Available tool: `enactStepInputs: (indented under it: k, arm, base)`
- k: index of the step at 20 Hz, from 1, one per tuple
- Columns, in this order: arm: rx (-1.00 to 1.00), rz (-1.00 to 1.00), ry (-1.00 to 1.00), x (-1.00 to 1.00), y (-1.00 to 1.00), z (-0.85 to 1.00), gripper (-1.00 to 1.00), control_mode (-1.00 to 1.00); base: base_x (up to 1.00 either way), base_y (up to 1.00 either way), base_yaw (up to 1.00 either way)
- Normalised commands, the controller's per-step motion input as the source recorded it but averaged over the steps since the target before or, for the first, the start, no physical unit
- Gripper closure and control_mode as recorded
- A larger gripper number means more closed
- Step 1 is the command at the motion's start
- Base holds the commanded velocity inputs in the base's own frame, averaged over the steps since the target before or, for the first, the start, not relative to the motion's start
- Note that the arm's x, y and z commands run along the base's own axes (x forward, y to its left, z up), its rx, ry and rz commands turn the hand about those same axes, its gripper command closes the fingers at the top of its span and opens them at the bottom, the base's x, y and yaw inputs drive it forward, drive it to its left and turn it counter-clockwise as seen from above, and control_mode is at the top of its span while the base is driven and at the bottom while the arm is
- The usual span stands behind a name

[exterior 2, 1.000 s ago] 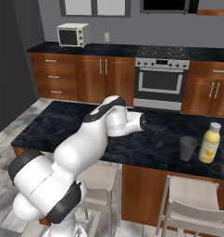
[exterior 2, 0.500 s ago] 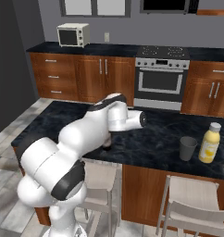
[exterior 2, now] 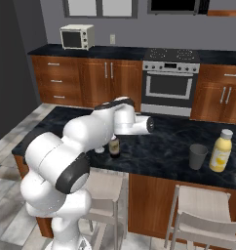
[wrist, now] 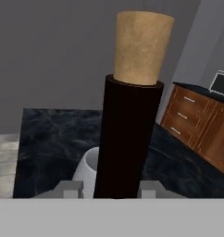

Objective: There is a wine glass and glass cup on the dining counter. Place the wine bottle next to the wine glass and the juice bottle next to the glass cup.

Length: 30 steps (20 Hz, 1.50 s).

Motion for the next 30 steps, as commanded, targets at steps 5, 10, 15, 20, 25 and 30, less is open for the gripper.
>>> enactStepInputs:
  k: [5, 10, 15, 20, 25, 30]
  arm:
    - [0.00, 0.00, 0.00, 0.28, 0.00, -0.10, 1.00, -1.00]
    - [0.00, 0.00, 0.00, 0.23, 0.00, -0.09, 1.00, -1.00]
    - [0.06, 0.00, 0.00, 0.11, 0.00, -0.04, 1.00, -1.00]
    - [0.08, 0.00, 0.00, 0.00, 0.00, -0.04, 1.00, -1.00]
    - [0.04, 0.00, 0.00, 0.00, 0.00, -0.05, 1.00, -1.00]
    - [0.01, 0.00, 0.00, 0.00, 0.01, -0.13, 1.00, -1.00]
  base:
    - [0.00, 0.00, 0.00]
    - [0.00, 0.00, 0.00]
    - [0.00, 0.00, 0.00]
    - [0.00, 0.00, 0.00]
    - [0.00, 0.00, 0.00]
    - [0.00, 0.00, 0.00]
